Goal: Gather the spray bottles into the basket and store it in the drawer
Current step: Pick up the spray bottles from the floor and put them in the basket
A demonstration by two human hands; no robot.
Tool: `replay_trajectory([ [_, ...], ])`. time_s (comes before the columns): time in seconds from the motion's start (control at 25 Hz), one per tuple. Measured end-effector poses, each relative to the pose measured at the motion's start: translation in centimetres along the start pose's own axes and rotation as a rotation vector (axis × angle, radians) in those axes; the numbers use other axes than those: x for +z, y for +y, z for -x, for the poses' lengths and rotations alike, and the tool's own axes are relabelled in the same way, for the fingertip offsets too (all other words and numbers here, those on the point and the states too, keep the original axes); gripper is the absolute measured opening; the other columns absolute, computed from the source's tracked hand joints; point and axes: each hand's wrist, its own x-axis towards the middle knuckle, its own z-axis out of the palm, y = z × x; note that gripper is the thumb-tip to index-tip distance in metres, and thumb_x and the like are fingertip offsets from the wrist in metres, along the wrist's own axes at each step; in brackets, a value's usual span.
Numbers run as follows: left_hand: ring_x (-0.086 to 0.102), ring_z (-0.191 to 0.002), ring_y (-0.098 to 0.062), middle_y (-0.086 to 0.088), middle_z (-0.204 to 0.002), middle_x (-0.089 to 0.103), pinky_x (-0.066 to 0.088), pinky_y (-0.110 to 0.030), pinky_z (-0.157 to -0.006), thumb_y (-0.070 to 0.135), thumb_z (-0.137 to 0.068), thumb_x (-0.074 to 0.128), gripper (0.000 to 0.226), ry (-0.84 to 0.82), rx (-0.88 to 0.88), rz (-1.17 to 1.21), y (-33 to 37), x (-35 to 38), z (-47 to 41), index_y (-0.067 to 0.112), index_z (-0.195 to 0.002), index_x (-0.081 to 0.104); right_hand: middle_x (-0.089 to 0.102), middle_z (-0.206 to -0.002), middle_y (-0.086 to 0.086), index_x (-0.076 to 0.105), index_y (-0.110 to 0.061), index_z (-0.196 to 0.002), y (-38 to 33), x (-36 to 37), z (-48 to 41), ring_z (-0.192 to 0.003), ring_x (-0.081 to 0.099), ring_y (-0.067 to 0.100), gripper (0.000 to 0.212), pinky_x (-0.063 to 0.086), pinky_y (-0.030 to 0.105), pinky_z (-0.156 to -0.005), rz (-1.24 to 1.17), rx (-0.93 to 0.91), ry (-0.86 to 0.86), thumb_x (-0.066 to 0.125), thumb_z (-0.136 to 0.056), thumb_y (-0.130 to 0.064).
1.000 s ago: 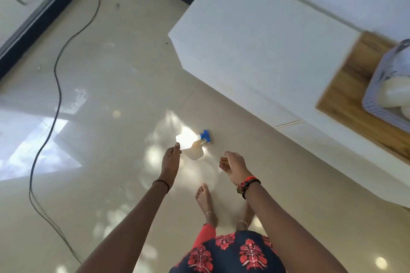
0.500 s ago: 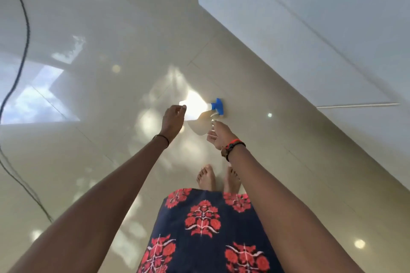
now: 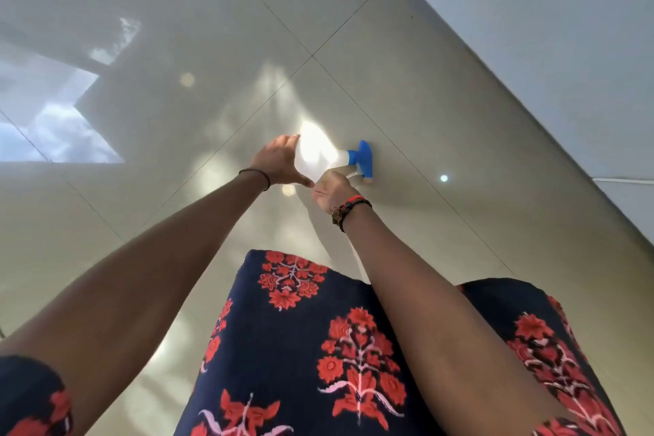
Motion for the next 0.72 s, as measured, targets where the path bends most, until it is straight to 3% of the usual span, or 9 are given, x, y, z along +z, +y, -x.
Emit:
replay_trajectory([
  [0.12, 0.041, -0.132, -0.03, -0.012, -0.139, 0.044, 0.041, -0.042, -0.103, 0.055, -0.058, 0.083, 0.118, -0.025, -0.005, -0.021, 0.1, 0.8, -1.2, 0.013, -0.149, 0.022, 0.044, -0.078, 0.002, 0.042, -0.012, -0.078, 0.6, -0.2, -0.5, -0.059, 0.051, 0.008, 0.034, 0.044, 0.013, -0.055, 0.025, -0.084, -0.006, 0.019, -0.098, 0.001],
  [0.16, 0.041, -0.131, -0.03, -0.012, -0.138, 0.045, 0.041, -0.041, -0.102, 0.053, -0.058, 0.084, 0.116, -0.01, 0.002, -0.012, 0.1, 0.9, -1.2, 0.013, -0.148, 0.024, 0.054, -0.09, 0.006, 0.05, -0.006, -0.091, 0.9, -0.2, 0.1, -0.069, 0.063, 0.008, 0.032, 0.051, 0.012, -0.064, -0.04, -0.095, -0.031, 0.02, -0.097, 0.001],
  [0.2, 0.041, -0.13, -0.031, -0.013, -0.137, 0.046, 0.041, -0.041, -0.102, 0.051, -0.058, 0.084, 0.114, 0.009, 0.011, 0.004, 0.2, 0.8, -0.9, 0.012, -0.148, 0.025, 0.059, -0.109, 0.012, 0.052, -0.001, -0.11, 0.9, -0.2, 0.6, -0.093, 0.068, 0.013, 0.033, 0.054, 0.017, -0.08, -0.082, -0.117, -0.053, 0.022, -0.097, 0.0],
  [0.24, 0.041, -0.129, -0.032, -0.014, -0.137, 0.046, 0.041, -0.041, -0.103, 0.049, -0.058, 0.085, 0.113, 0.03, 0.019, 0.03, 0.4, 0.6, -0.3, 0.01, -0.147, 0.026, 0.058, -0.124, 0.015, 0.049, 0.002, -0.126, 1.0, -0.1, 1.5, -0.113, 0.063, 0.019, 0.038, 0.052, 0.024, -0.094, -0.155, -0.107, -0.087, 0.024, -0.098, -0.001],
  [0.28, 0.041, -0.129, -0.033, -0.015, -0.138, 0.045, 0.04, -0.041, -0.104, 0.046, -0.059, 0.085, 0.112, 0.047, 0.023, 0.063, 0.6, 0.2, 0.5, 0.009, -0.147, 0.027, 0.056, -0.129, 0.016, 0.046, 0.002, -0.134, 1.0, -0.3, 2.3, -0.119, 0.058, 0.023, 0.04, 0.048, 0.029, -0.101, -0.164, -0.105, -0.097, 0.026, -0.099, -0.004],
  [0.36, 0.04, -0.129, -0.034, -0.015, -0.139, 0.043, 0.041, -0.044, -0.105, 0.045, -0.059, 0.086, 0.109, 0.077, 0.02, 0.137, 1.5, -1.1, 2.9, 0.011, -0.145, 0.028, 0.058, -0.122, 0.016, 0.048, 0.0, -0.135, 1.3, -0.7, 4.9, -0.113, 0.057, 0.026, 0.041, 0.046, 0.032, -0.104, -0.14, -0.14, -0.127, 0.029, -0.099, -0.005],
  [0.52, 0.044, -0.121, -0.035, -0.013, -0.132, 0.047, 0.045, -0.045, -0.097, 0.044, -0.058, 0.086, 0.1, 0.155, 0.075, 0.255, 4.5, -5.0, 9.3, 0.017, -0.14, 0.035, 0.059, -0.089, 0.01, 0.056, -0.005, -0.112, 2.3, -2.9, 12.1, -0.074, 0.057, 0.018, 0.025, 0.047, 0.039, -0.103, -0.159, -0.234, -0.18, 0.038, -0.096, 0.0],
  [0.72, 0.044, -0.123, -0.028, -0.005, -0.135, 0.047, 0.037, -0.03, -0.095, 0.042, -0.059, 0.086, 0.097, 0.242, 0.161, 0.363, 9.8, -10.9, 17.4, 0.02, -0.14, 0.037, 0.06, -0.092, 0.011, 0.059, -0.001, -0.106, 2.8, -6.0, 22.7, -0.082, 0.058, 0.019, 0.015, 0.054, 0.037, -0.09, -0.291, -0.307, -0.265, 0.05, -0.097, -0.011],
])
